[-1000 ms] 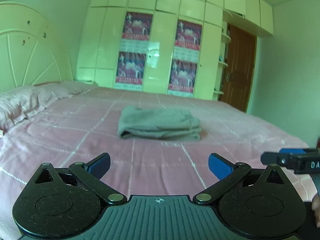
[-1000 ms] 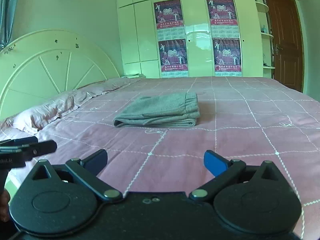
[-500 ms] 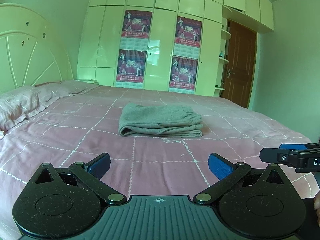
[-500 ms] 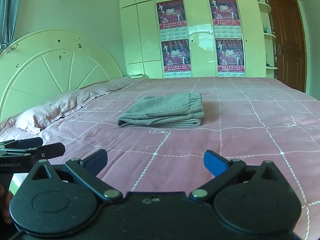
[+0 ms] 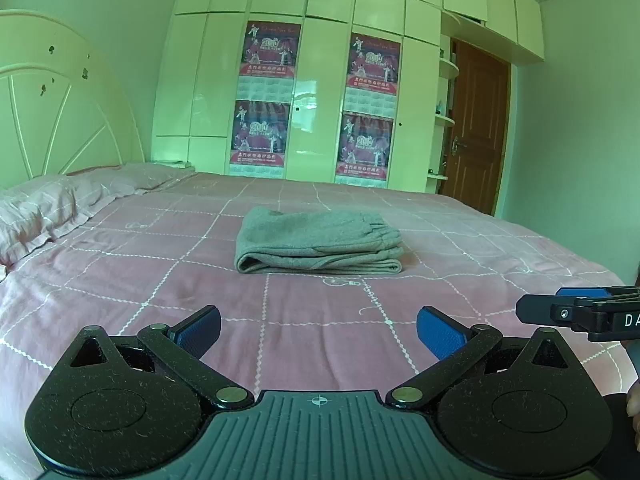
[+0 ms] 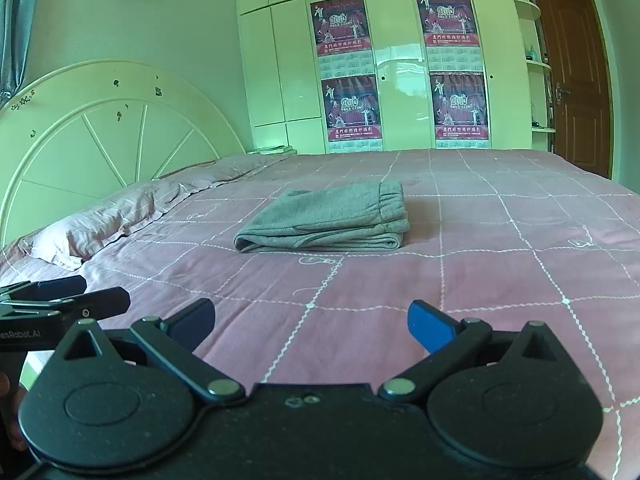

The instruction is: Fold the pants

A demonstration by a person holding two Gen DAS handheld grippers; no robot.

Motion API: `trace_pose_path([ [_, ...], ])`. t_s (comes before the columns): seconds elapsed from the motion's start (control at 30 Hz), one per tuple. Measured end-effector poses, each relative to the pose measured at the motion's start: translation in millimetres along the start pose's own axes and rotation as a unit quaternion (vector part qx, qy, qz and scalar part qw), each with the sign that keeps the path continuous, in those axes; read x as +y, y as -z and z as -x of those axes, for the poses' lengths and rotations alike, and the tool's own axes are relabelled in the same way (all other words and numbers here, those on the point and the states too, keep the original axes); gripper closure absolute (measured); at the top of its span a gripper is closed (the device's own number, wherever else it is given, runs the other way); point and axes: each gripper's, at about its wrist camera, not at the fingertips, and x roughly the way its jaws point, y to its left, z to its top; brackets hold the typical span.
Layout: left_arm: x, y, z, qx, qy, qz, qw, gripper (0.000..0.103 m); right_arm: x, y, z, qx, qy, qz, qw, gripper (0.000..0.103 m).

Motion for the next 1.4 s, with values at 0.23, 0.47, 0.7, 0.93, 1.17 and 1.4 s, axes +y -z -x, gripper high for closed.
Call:
trace_pose_path([
  [0.23, -0.7, -0.2, 0.6, 0.000, 0.000, -0.002, 1.0000, 0.000, 0.8, 0.2, 0.0, 0.000, 0.000, 0.000, 1.000, 0.006],
  [0.47, -0.6, -0.6, 0.6, -0.001, 0.001, -0.002, 1.0000, 0.000, 0.4, 0.0, 0.2, 0.001, 0.000, -0.001, 1.000, 0.006],
  [0.7, -1.0, -0.4, 0.7, 0.000, 0.001, -0.003, 1.0000, 0.000, 0.2, -0.2, 0.4, 0.001, -0.001, 0.000, 1.000, 0.006],
  [0.93, -2.9, 1.0, 1.0, 0.000, 0.001, -0.004, 1.0000, 0.000, -0.5, -0.1, 0.9, 0.001, -0.001, -0.003, 1.000, 0.006],
  [1.17, -3.4, 0.7, 1.2, 0.002, 0.001, -0.005, 1.0000, 0.000, 0.5, 0.4, 1.0, 0.001, 0.000, -0.004, 1.000, 0.006],
  [1.4, -3.4, -0.1, 0.5, 0.002, 0.002, -0.006, 1.0000, 0.000, 0.5, 0.4, 1.1, 0.001, 0.000, -0.004, 1.000, 0.006],
])
